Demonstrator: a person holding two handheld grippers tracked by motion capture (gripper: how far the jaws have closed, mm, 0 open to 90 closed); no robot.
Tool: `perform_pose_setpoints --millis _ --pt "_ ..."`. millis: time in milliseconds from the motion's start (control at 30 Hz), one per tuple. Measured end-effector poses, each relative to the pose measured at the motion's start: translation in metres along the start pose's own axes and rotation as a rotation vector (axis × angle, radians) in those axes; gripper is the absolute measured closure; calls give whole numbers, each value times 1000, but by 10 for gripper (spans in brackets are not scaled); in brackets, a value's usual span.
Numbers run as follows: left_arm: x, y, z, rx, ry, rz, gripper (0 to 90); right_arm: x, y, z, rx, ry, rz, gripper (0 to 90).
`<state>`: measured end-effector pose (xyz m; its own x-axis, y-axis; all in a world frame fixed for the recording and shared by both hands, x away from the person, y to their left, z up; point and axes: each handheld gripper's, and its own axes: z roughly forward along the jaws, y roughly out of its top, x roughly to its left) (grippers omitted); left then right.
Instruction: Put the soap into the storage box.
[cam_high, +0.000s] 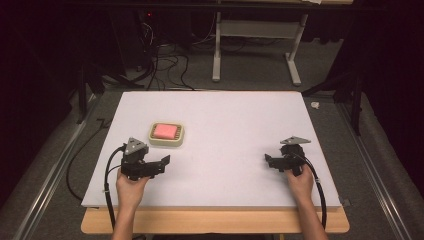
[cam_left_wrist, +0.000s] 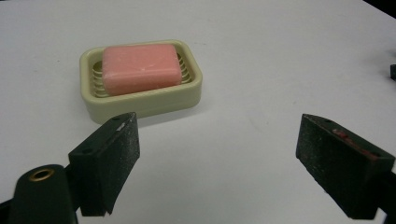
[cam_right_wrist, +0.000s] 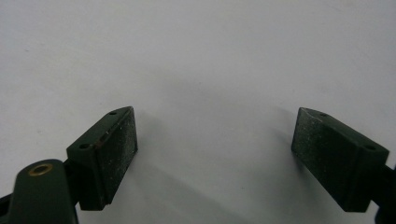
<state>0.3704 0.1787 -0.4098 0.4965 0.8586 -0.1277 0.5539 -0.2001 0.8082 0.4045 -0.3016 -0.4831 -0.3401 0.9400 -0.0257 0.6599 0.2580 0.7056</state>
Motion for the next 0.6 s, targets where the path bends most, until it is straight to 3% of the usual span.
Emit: perform_pose_setpoints --millis 600 --pt "-7 -8 12 31 -27 7 145 0 0 0 1 0 2 149"
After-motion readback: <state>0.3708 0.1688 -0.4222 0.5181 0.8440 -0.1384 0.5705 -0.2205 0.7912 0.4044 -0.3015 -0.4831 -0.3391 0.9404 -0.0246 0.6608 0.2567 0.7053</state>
